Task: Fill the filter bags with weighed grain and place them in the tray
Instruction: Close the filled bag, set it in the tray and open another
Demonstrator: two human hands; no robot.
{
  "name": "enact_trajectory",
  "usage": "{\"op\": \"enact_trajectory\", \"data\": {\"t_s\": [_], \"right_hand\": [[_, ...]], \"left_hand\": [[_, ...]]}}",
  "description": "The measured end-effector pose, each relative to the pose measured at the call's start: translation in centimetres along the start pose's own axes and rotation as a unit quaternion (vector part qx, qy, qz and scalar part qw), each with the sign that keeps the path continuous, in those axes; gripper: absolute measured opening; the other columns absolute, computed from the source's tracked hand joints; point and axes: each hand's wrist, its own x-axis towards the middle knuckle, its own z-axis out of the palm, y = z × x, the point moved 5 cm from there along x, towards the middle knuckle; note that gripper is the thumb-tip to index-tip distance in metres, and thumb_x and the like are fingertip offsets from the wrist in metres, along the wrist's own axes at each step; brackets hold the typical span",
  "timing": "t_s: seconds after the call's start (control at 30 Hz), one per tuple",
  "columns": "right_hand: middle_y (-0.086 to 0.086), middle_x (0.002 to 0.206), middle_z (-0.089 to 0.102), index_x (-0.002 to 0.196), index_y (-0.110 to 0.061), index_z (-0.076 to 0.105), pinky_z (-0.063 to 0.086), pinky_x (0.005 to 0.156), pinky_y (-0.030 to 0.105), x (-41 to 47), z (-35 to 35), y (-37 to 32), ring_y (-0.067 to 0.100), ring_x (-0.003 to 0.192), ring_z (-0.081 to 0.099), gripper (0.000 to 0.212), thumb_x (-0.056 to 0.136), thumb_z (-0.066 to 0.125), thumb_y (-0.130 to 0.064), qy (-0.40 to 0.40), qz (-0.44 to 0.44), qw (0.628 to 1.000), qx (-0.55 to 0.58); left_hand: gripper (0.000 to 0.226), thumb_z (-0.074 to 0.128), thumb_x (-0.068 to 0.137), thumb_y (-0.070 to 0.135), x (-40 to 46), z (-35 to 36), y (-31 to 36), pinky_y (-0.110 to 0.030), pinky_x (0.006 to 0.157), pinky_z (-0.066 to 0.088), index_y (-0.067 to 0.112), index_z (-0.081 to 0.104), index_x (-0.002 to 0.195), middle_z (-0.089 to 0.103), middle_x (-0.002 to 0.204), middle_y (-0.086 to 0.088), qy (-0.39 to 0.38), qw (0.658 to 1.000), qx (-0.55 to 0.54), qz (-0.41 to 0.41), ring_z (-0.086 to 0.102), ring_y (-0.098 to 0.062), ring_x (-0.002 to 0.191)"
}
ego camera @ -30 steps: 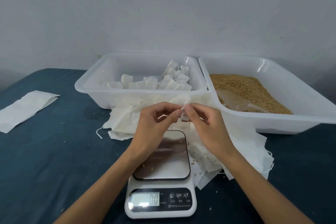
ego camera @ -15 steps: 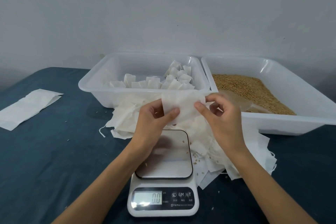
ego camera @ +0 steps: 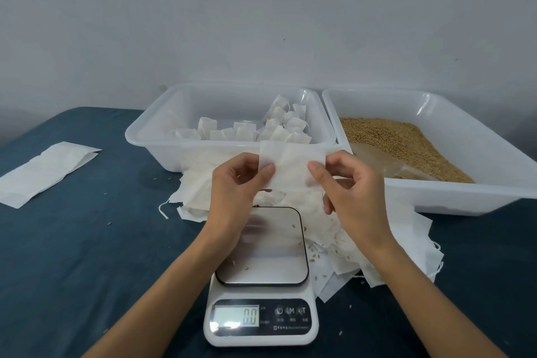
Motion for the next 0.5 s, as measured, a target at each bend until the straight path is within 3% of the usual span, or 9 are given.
{"op": "enact_trajectory", "data": {"t_s": [0.1,0.17,0.27,0.33,0.43,0.5], "right_hand": [[0.001,0.089,0.071,0.09,-0.014,0.069,0.043,0.044,0.028,-0.1,0.69,0.13,0.025,0.044,0.061,0.016,0.092,0.075,-0.03,-0.051,0.023,0.998,0.036],[-0.001,0.089,0.073,0.092,-0.015,0.069,0.044,0.044,0.029,-0.11,0.83,0.14,0.026,0.044,0.064,0.014,0.096,0.07,-0.028,-0.054,0.019,0.998,0.024],[0.006,0.065,0.067,0.089,-0.017,0.067,0.042,0.042,0.031,-0.05,0.49,0.36,0.027,0.043,0.065,0.017,0.1,0.065,-0.03,-0.026,0.018,0.999,0.011],[0.012,0.061,0.062,0.086,-0.015,0.068,0.041,0.041,0.03,0.07,0.47,0.45,0.028,0.044,0.065,0.022,0.099,0.067,-0.033,-0.032,0.024,0.999,0.029],[0.019,0.076,0.065,0.082,-0.007,0.068,0.043,0.043,0.028,0.21,0.89,0.42,0.03,0.048,0.066,0.032,0.097,0.068,-0.035,-0.076,0.025,0.995,0.051],[0.023,0.074,0.059,0.082,0.003,0.064,0.043,0.044,0.027,0.22,0.98,0.44,0.029,0.049,0.067,0.04,0.098,0.067,-0.034,-0.089,0.021,0.994,0.054]], "left_hand": [[0.005,0.071,0.095,0.002,-0.16,0.2,-0.02,-0.043,0.086,0.058,0.003,0.075,0.097,0.074,0.095,-0.02,-0.009,1.0,0.01,-0.001,0.069,-0.025,0.087],[0.006,0.07,0.096,0.004,-0.13,0.09,0.02,-0.04,0.085,0.061,0.005,0.075,0.1,0.076,0.095,-0.014,0.0,1.0,0.001,-0.007,0.072,-0.023,0.089],[0.021,0.072,0.095,0.004,0.01,-0.26,0.01,-0.034,0.079,0.061,0.015,0.072,0.113,0.075,0.089,-0.001,0.028,0.999,-0.019,-0.022,0.072,-0.014,0.082],[0.034,0.072,0.095,0.002,0.01,-0.3,0.15,-0.029,0.074,0.06,0.022,0.067,0.122,0.073,0.09,0.001,0.03,0.999,-0.016,-0.013,0.071,-0.013,0.077],[0.029,0.068,0.096,-0.003,-0.12,0.15,0.52,-0.026,0.071,0.057,0.019,0.072,0.114,0.074,0.095,-0.007,0.002,1.0,0.003,0.013,0.069,-0.013,0.078],[0.022,0.066,0.097,-0.002,-0.13,0.25,0.49,-0.023,0.072,0.056,0.016,0.077,0.103,0.076,0.094,-0.005,-0.004,1.0,0.016,0.015,0.07,-0.012,0.082]]}}
